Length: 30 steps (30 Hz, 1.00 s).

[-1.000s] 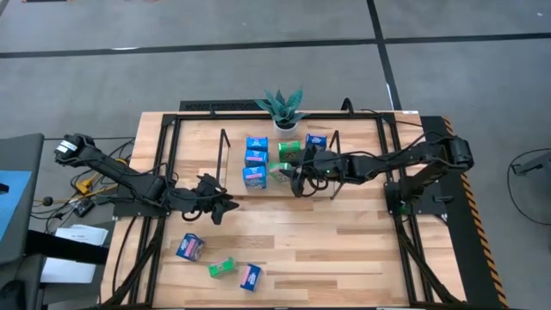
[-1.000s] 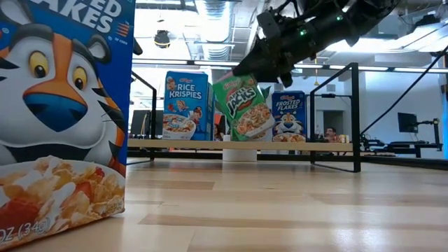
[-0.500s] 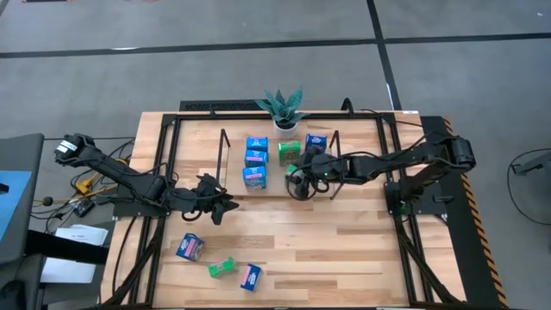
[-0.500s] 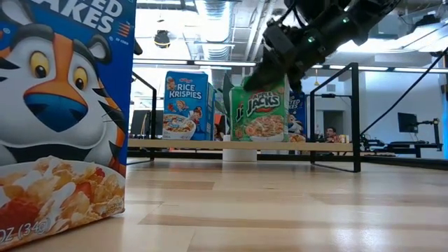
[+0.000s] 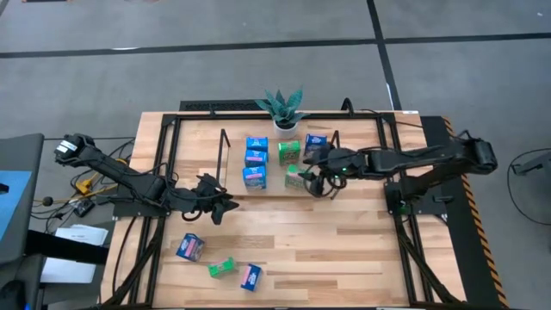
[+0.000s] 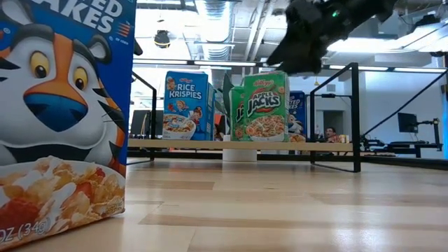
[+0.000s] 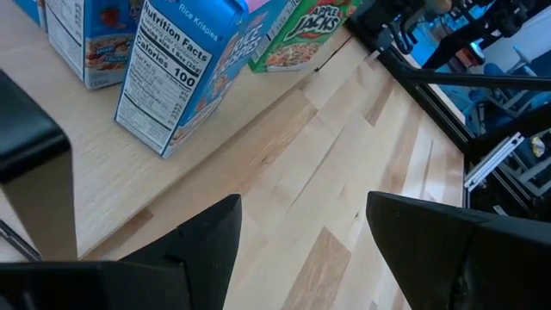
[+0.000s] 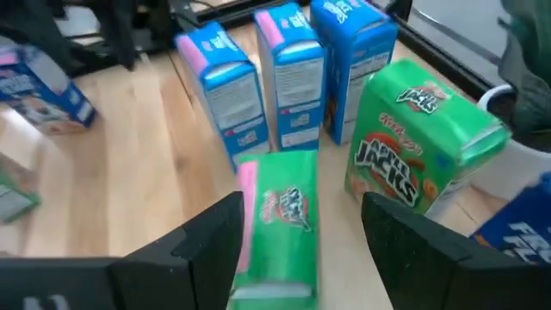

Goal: Stack cereal on shelf
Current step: Put the right green cereal box on the shelf aligned with the other green cereal box

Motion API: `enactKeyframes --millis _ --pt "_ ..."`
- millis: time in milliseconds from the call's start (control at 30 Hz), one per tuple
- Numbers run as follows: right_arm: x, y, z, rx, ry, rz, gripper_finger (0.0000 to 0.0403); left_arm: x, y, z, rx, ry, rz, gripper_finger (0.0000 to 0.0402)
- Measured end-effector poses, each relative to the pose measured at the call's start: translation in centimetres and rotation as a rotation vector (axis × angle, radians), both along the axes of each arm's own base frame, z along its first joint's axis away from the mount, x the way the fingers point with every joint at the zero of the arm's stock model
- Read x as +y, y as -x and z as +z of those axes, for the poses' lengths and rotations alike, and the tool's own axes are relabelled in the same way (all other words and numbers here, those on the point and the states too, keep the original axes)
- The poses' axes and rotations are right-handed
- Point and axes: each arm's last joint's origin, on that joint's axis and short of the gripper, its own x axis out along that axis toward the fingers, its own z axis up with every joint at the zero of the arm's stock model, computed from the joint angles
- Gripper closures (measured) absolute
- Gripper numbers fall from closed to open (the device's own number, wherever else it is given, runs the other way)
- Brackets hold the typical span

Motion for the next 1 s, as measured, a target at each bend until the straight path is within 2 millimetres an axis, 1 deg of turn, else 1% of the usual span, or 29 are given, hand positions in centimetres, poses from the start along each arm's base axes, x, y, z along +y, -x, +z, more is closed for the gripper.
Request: enactKeyframes --millis 100,167,233,400,433,500,633,733,767,800,867,933,1000 --pt "1.1 0.9 0.8 -0.017 -0.014 0.001 0.0157 0.0 0.0 0.0 0.0 0.0 0.0 0.0161" --pt "2.0 1.2 0.8 0.003 -0.003 0.012 0.0186 0.0 0.0 0.0 -0.001 0.0 0.001 0.0161" --pt "2.9 1.4 0.7 0.015 0.001 0.027 0.023 0.0 0.0 0.0 -0.002 -0.004 0.009 0.0161" --pt "4.6 1.7 -0.1 0.068 -0.027 0.02 0.037 0.1 0.0 0.0 -0.007 -0.012 0.031 0.0161" --pt "4.8 1.8 -0.3 0.089 -0.033 0.022 0.0385 0.1 0.0 0.0 -0.008 -0.013 0.035 0.0161" --pt "5.2 1.7 -0.9 0.117 -0.058 0.009 0.0386 0.1 0.0 0.0 -0.009 -0.017 0.043 0.0161" --pt "5.7 1.0 -2.0 0.153 -0.028 -0.028 0.0374 0.2 0.0 0.0 -0.012 -0.016 0.054 0.0161" --pt "5.9 0.6 -2.6 0.167 0.006 -0.045 0.0386 0.2 0.0 0.0 -0.01 -0.004 0.064 0.0161" --pt "5.9 0.4 -2.8 0.16 -0.023 -0.041 0.0391 0.2 0.0 0.0 -0.011 -0.001 0.065 0.0161" --pt "6.0 0.3 -3.2 0.181 -0.05 -0.042 0.0394 0.2 0.0 0.0 -0.01 -0.001 0.065 0.0161" --pt "5.7 0.6 -4.2 0.249 -0.045 -0.043 0.0394 0.2 0.0 0.0 -0.011 0.001 0.066 0.0161" --pt "5.6 0.0 -3.8 0.203 -0.063 -0.053 0.0386 0.2 0.0 0.0 -0.011 0.004 0.067 0.0161" --pt "5.4 0.0 -3.9 0.206 -0.068 -0.069 0.0379 0.2 0.0 0.0 -0.012 0.006 0.067 0.0161"
